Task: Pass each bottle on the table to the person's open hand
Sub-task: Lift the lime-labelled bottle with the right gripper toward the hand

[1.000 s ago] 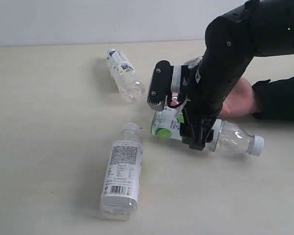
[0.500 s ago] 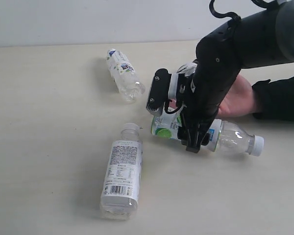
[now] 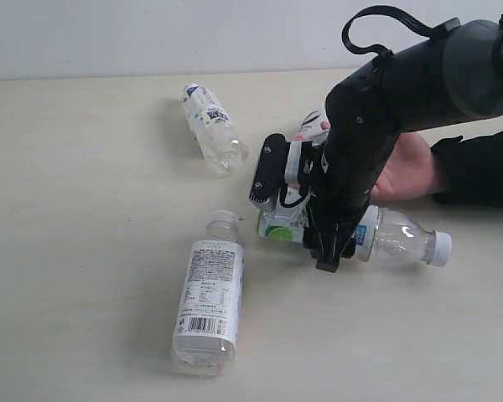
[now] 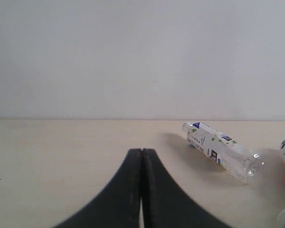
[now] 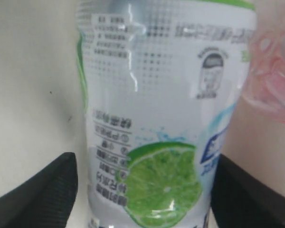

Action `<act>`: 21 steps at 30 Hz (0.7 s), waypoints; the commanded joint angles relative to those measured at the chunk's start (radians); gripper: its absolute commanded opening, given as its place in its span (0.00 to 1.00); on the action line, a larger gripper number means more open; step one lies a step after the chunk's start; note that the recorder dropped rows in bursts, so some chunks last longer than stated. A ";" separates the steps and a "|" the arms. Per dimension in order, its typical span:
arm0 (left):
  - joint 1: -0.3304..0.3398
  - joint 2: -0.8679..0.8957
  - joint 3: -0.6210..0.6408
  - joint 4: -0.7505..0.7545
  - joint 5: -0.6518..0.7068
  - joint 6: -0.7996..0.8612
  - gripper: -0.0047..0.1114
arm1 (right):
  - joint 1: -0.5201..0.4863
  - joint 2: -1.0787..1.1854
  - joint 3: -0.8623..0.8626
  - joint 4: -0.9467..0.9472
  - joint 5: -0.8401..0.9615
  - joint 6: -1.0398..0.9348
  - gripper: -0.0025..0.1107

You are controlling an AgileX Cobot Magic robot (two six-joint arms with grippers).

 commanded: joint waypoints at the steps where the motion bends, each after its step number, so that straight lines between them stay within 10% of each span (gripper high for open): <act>1: -0.005 -0.007 0.003 -0.008 -0.002 0.006 0.04 | 0.002 -0.001 -0.011 -0.006 0.012 0.006 0.50; 10: -0.005 -0.007 0.003 -0.008 -0.002 0.006 0.04 | 0.002 -0.001 -0.011 0.003 0.057 0.006 0.02; 21: -0.005 -0.007 0.003 -0.008 -0.002 0.006 0.04 | 0.002 -0.003 -0.084 0.050 0.222 0.100 0.02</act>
